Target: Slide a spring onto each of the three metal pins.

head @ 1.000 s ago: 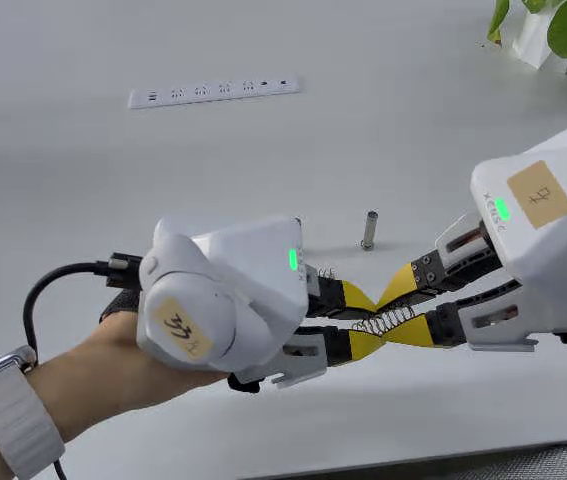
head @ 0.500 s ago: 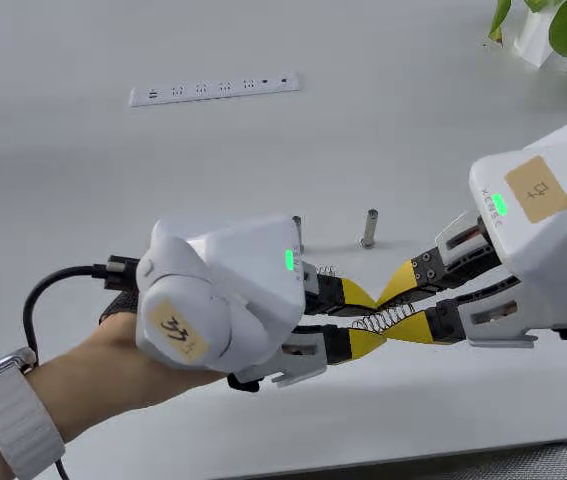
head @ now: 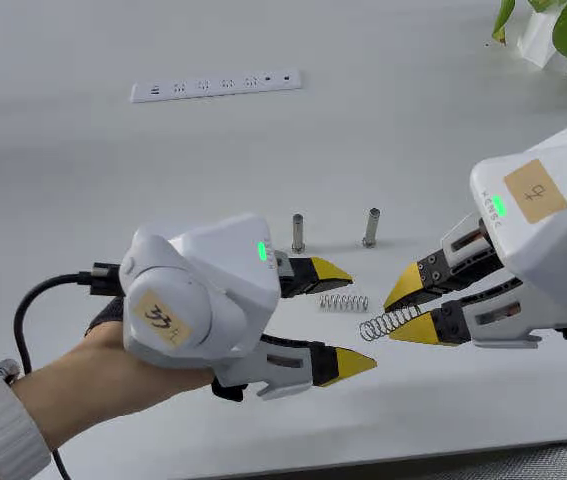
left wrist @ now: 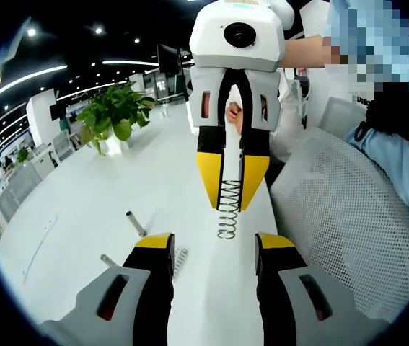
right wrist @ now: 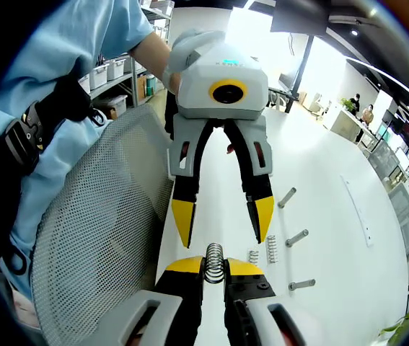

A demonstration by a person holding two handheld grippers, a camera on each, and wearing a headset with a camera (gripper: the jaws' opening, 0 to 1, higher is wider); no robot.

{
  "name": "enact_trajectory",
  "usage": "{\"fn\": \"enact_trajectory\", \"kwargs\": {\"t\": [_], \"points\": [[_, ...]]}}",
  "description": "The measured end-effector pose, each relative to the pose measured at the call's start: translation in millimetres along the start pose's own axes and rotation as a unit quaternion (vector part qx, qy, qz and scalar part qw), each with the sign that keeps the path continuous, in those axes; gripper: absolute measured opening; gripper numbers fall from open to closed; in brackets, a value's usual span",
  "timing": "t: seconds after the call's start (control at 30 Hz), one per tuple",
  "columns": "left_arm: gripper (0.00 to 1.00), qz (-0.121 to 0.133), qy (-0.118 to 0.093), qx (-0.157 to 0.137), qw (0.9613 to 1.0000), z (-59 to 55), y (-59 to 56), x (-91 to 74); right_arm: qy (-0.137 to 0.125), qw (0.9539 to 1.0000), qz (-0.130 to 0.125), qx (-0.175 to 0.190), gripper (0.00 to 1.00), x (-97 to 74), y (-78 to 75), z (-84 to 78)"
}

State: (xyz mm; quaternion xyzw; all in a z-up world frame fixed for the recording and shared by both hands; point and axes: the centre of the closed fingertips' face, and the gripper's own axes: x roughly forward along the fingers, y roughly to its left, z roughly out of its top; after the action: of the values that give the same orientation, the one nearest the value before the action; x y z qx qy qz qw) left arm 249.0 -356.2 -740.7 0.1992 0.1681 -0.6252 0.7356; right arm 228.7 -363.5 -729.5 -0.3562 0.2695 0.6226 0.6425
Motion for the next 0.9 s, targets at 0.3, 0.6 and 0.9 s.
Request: {"fn": "enact_trajectory", "kwargs": {"t": [0.3, 0.6, 0.9], "points": [[0.79, 0.051, 0.003, -0.055, 0.9972, -20.9, 16.9, -10.7, 0.005, 1.0000, 0.003, -0.004, 0.06, 1.3, -3.3, -0.6], [0.98, 0.109, -0.008, -0.128, 0.9857, -43.8, 41.9, -29.2, 0.009, 0.9999, 0.008, -0.009, 0.06, 2.5, -4.2, 2.3], [0.99, 0.174, -0.018, -0.177, 0.9685, -65.7, 65.9, -63.1, 0.020, 0.9995, 0.017, -0.018, 0.06, 4.6, -7.1, 5.2]]}}
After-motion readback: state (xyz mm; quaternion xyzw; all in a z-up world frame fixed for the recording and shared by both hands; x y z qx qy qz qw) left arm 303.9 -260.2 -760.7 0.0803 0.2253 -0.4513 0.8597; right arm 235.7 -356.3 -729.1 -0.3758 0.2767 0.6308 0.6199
